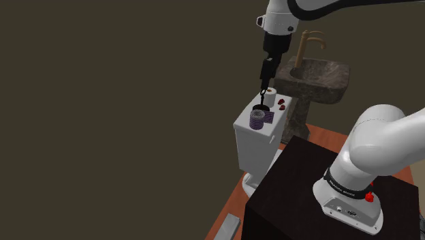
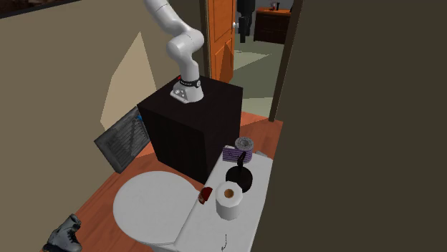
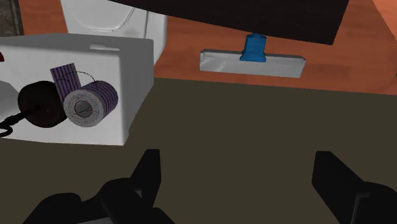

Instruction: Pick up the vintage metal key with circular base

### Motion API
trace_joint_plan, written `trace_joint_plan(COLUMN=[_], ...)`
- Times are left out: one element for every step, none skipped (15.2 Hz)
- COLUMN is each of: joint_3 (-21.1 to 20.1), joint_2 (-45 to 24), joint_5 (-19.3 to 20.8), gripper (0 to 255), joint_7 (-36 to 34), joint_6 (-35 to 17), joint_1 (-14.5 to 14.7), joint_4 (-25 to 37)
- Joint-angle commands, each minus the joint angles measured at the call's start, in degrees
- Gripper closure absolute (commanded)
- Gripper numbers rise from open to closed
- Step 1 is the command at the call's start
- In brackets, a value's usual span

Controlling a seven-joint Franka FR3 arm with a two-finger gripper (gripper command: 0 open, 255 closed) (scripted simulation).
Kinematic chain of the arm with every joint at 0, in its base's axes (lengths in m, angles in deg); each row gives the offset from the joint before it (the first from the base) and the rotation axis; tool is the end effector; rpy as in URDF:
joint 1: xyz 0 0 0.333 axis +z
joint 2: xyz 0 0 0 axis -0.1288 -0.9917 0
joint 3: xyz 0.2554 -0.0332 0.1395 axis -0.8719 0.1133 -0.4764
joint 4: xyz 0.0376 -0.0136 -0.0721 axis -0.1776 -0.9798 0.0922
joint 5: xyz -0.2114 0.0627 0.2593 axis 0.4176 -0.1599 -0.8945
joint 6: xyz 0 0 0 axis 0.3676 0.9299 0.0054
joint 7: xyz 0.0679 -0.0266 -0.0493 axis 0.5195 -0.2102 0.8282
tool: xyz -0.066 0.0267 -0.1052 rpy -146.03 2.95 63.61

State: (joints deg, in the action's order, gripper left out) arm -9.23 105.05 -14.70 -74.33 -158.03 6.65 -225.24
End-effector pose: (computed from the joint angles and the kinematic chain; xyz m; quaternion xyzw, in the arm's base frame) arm 0.2882 0.0200 0.5375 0.9948 0.0982 0.0268 0.0030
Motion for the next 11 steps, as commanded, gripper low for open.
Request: trace_joint_plan(joint_3=[0.00, 0.92, 1.84, 2.76, 3.67, 4.57, 5.46, 6.36, 7.25, 8.13, 9.01], joint_2=[0.00, -1.23, -2.51, -3.84, -5.23, -6.66, -8.14, -9.66, -11.22, -12.82, -14.46], joint_5=[0.00, 0.44, 0.85, 1.25, 1.60, 1.93, 2.22, 2.48, 2.69, 2.86, 2.99], gripper=[0, 0, 0, 0, 0, 0, 0, 0, 0, 0, 0], joint_7=[0.00, 0.72, 1.43, 2.12, 2.83, 3.52, 4.22, 4.92, 5.62, 6.32, 7.03], joint_6=[0.00, -1.10, -2.19, -3.28, -4.35, -5.41, -6.45, -7.47, -8.47, -9.44, -10.39], joint_1=[0.00, -0.55, -1.09, -1.61, -2.12, -2.62, -3.10, -3.56, -4.00, -4.42, -4.82], joint_4=[0.00, -0.02, 0.02, 0.12, 0.28, 0.51, 0.80, 1.15, 1.56, 2.03, 2.57])
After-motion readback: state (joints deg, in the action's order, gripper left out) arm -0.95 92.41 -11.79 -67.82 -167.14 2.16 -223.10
